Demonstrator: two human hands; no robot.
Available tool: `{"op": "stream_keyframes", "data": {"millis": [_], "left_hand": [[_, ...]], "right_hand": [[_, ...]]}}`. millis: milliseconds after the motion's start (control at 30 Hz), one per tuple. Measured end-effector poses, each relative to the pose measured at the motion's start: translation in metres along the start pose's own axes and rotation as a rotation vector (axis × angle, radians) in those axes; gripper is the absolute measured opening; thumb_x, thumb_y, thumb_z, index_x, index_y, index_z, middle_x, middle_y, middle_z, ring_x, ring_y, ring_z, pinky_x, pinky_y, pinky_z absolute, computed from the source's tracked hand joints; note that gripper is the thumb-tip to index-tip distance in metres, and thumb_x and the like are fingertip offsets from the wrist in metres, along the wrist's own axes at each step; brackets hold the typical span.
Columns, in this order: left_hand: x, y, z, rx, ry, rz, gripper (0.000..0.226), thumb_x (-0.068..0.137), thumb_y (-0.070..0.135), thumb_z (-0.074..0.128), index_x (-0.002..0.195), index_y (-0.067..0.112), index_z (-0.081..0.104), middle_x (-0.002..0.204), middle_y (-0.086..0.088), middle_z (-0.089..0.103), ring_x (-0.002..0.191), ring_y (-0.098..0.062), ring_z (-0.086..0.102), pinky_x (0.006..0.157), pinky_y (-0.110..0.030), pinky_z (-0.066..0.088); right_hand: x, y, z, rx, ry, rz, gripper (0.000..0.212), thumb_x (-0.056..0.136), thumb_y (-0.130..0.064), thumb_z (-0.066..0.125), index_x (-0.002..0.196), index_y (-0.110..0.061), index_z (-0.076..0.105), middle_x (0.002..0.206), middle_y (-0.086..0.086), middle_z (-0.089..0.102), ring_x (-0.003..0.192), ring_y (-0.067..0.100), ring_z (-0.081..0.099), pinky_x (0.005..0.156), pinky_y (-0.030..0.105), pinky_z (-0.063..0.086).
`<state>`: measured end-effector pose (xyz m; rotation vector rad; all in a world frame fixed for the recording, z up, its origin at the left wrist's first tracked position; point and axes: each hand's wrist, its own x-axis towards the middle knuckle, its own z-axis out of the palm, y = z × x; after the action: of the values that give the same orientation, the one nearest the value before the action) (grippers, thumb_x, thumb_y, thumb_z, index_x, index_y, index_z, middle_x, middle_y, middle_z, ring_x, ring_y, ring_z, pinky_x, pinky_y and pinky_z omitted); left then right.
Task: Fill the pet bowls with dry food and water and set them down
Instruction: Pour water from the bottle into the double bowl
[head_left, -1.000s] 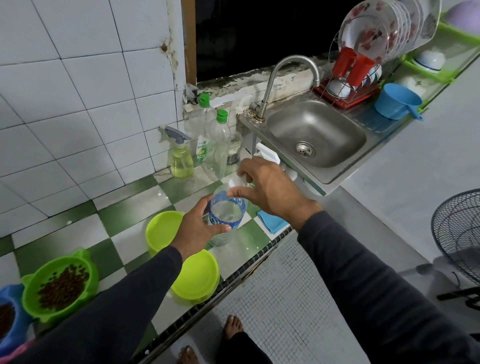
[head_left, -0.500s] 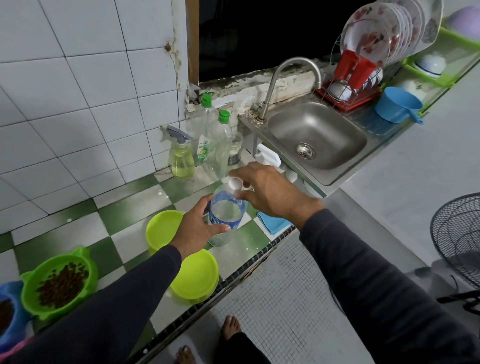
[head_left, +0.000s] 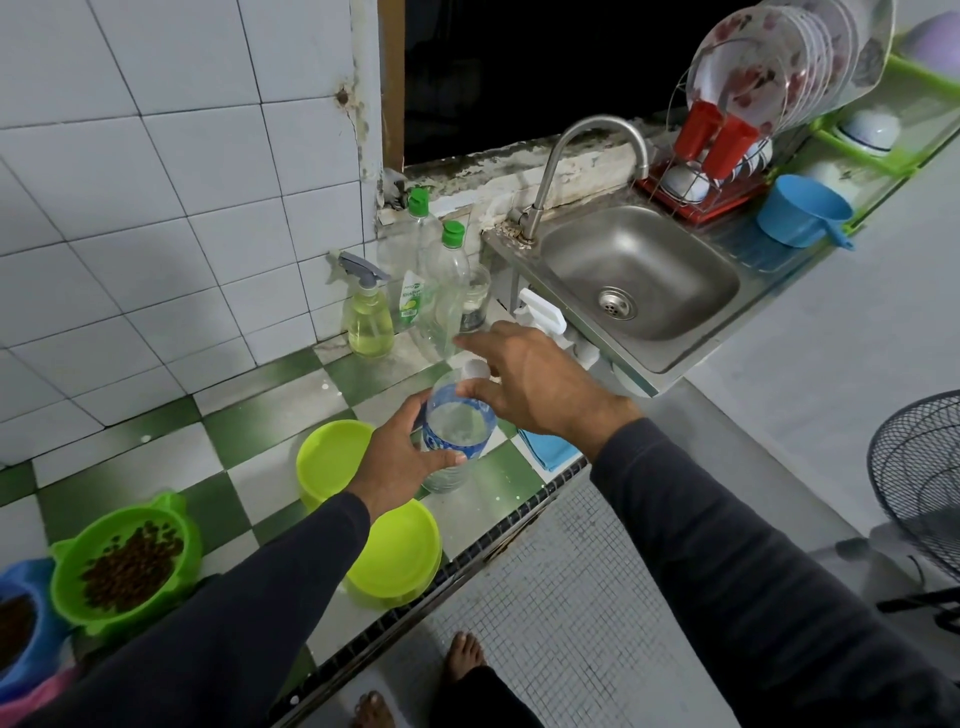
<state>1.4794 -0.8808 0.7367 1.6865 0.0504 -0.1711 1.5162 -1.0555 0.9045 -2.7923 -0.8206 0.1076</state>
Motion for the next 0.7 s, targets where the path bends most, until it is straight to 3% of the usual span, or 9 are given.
{"op": "stream_keyframes", "data": {"millis": [67,133,200,267,367,433,500,567,700], "left_hand": [[0.0,-0.001,0.0,-0.001,0.0,0.002,0.079,0.07,0.007,0.093,0.137,0.028,0.057,0.127,0.012,0.068,0.117,-0.001,0.062,0.09,-0.021,0.055],[0.0,0.0,0.0,0.001,-0.001,0.006,0.079,0.07,0.006,0.092,0.137,0.028,0.057,0.127,0.011,0.068,0.118,-0.002,0.062,0.091,-0.022,0.055],[0.001,-0.002,0.0,0.003,0.0,0.01,0.079,0.07,0.007,0.093,0.137,0.027,0.057,0.127,0.011,0.068,0.119,-0.005,0.062,0.094,-0.026,0.056],[0.0,-0.003,0.0,0.013,-0.006,0.012,0.078,0.07,0.008,0.093,0.136,0.028,0.057,0.125,0.011,0.069,0.118,-0.005,0.062,0.096,-0.029,0.056],[-0.001,-0.002,-0.001,0.027,-0.007,0.009,0.077,0.07,0.01,0.093,0.134,0.032,0.057,0.123,0.015,0.068,0.117,-0.001,0.062,0.096,-0.027,0.056],[-0.001,0.0,0.0,0.021,-0.005,0.013,0.077,0.071,0.007,0.092,0.135,0.033,0.057,0.121,0.019,0.069,0.115,0.003,0.061,0.095,-0.024,0.054],[-0.001,0.0,0.0,0.012,-0.005,0.013,0.08,0.07,0.007,0.092,0.137,0.033,0.056,0.123,0.018,0.069,0.117,0.0,0.061,0.097,-0.026,0.054],[-0.001,-0.002,0.0,0.014,-0.007,0.01,0.081,0.07,0.01,0.093,0.138,0.032,0.056,0.127,0.014,0.068,0.12,-0.005,0.061,0.1,-0.032,0.055],[-0.001,-0.001,0.002,0.023,0.005,0.006,0.08,0.07,0.011,0.093,0.138,0.031,0.056,0.127,0.014,0.068,0.12,-0.004,0.061,0.102,-0.036,0.054]], "right_hand": [[-0.001,0.001,-0.003,0.009,0.005,-0.032,0.041,0.092,-0.028,0.069,0.132,-0.022,0.064,0.112,0.006,0.061,0.102,0.026,0.06,0.085,0.038,0.051],[-0.001,-0.001,-0.002,-0.024,-0.004,-0.009,0.03,0.094,-0.027,0.066,0.122,-0.018,0.067,0.108,0.007,0.06,0.102,0.029,0.06,0.082,0.04,0.052],[0.0,-0.004,0.001,-0.046,-0.009,0.065,0.031,0.097,-0.04,0.062,0.11,-0.012,0.063,0.106,0.009,0.061,0.098,0.03,0.059,0.076,0.037,0.047],[0.0,-0.005,0.003,-0.076,0.0,0.14,0.045,0.097,-0.056,0.057,0.103,-0.011,0.058,0.1,0.008,0.06,0.09,0.026,0.055,0.07,0.033,0.04],[-0.002,-0.006,0.0,-0.075,0.005,0.109,0.057,0.091,-0.065,0.057,0.108,-0.011,0.059,0.103,0.008,0.061,0.09,0.024,0.055,0.07,0.032,0.039],[-0.003,-0.004,-0.002,-0.004,-0.023,0.039,0.059,0.089,-0.061,0.064,0.126,-0.015,0.059,0.114,0.007,0.063,0.1,0.025,0.059,0.078,0.034,0.046],[-0.002,-0.001,0.0,0.018,-0.037,-0.008,0.047,0.091,-0.042,0.069,0.133,-0.021,0.06,0.115,0.005,0.062,0.102,0.026,0.06,0.085,0.038,0.051],[0.0,0.001,0.005,-0.016,-0.025,-0.006,0.03,0.091,-0.029,0.065,0.121,-0.021,0.065,0.106,0.006,0.062,0.097,0.029,0.06,0.082,0.043,0.053],[0.001,-0.003,0.01,-0.021,-0.001,0.107,0.029,0.094,-0.042,0.064,0.105,-0.015,0.061,0.102,0.008,0.065,0.095,0.031,0.06,0.079,0.043,0.053]]}}
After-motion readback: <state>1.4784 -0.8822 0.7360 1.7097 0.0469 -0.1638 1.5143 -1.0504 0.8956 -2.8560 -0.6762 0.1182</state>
